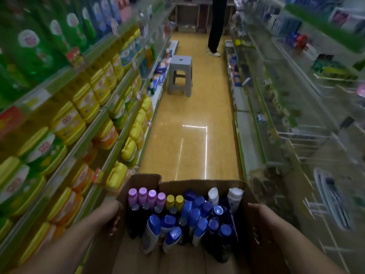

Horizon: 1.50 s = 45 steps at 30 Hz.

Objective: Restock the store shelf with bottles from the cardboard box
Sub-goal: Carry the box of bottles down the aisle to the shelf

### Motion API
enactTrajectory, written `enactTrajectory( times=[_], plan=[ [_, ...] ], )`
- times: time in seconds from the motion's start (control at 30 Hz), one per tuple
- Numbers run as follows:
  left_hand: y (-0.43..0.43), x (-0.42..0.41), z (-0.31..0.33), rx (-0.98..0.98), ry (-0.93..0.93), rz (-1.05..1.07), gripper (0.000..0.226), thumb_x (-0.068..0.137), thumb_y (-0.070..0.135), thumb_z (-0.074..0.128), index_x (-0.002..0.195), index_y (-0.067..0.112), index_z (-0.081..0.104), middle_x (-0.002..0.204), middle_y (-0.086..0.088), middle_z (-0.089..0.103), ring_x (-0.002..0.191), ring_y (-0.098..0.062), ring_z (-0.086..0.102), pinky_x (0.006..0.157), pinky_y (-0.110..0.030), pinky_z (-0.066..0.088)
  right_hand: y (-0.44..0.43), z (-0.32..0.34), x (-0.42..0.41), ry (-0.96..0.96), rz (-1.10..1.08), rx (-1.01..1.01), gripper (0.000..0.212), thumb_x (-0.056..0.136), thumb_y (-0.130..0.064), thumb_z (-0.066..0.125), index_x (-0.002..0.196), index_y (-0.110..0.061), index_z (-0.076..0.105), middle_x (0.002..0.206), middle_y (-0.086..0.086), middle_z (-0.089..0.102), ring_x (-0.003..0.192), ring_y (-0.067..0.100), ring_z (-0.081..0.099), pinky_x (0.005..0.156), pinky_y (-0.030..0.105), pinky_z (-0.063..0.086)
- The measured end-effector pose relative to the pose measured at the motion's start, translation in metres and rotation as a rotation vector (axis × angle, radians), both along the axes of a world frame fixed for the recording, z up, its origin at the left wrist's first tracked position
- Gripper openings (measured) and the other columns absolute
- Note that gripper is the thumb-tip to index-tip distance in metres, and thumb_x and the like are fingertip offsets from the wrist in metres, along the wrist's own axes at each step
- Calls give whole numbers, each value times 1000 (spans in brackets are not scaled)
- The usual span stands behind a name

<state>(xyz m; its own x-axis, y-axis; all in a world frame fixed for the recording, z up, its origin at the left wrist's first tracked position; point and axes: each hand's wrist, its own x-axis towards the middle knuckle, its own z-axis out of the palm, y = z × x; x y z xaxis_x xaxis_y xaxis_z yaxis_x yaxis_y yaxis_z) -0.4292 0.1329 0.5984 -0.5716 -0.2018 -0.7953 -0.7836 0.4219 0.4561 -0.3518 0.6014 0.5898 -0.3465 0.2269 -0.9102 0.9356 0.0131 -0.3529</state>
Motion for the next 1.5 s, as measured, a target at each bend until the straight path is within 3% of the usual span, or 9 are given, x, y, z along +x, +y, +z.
enactTrajectory(
  times=[0.1,0.23,0.43,0.53,0.8,1.1,1.23,1.37,1.5],
  plan=[
    [23,-78,11,4,35,25,24,97,8,39,79,0,53,49,-11,42,40,-21,40,45,-24,38,18,5,-78,16,-25,2,55,96,-53,47,98,0,60,67,12,49,57,24,46,51,28,38],
    [55,-184,17,10,51,52,30,95,7,41,66,1,49,47,-11,41,40,-21,39,46,-24,36,45,8,-195,41,-6,27,55,96,-53,48,106,-1,60,72,14,52,62,26,49,54,29,41],
    [97,-353,17,-24,50,112,34,98,15,43,67,2,51,49,-12,43,41,-23,43,49,-28,38,90,16,-388,126,87,-23,55,100,-52,41,114,-2,59,90,18,57,80,29,54,70,33,44],
    [117,-439,23,-13,72,156,41,97,17,45,59,4,47,46,-12,41,40,-24,43,44,-28,38,114,26,-487,149,131,-9,56,100,-52,40,114,-2,59,89,17,57,79,29,53,68,32,44],
    [165,-666,36,42,156,203,34,93,10,45,59,5,43,43,-9,37,37,-21,37,39,-22,35,153,50,-726,209,145,55,54,101,-50,42,111,1,59,80,16,53,69,27,50,59,29,41],
    [198,-913,23,67,165,250,31,88,13,47,58,8,43,45,-8,37,38,-19,35,47,-25,31,197,38,-975,121,67,81,64,92,-58,51,116,0,58,85,21,56,68,31,53,54,33,43],
    [218,-1009,31,38,157,232,34,88,14,49,55,7,46,45,-9,38,38,-19,37,47,-26,32,219,44,-1068,86,91,50,61,94,-56,50,109,2,57,75,17,52,61,27,49,51,30,41],
    [244,-1093,25,14,190,216,34,92,12,46,60,3,50,45,-12,41,35,-21,41,43,-25,34,239,45,-1166,109,119,7,56,98,-50,48,118,1,52,83,20,54,71,32,51,57,38,40],
    [276,-1160,18,40,216,315,34,93,9,46,59,6,46,47,-8,37,37,-18,34,40,-19,31,269,47,-1268,104,220,0,57,98,-51,47,119,2,56,87,21,56,74,32,51,60,36,42]
  ],
)
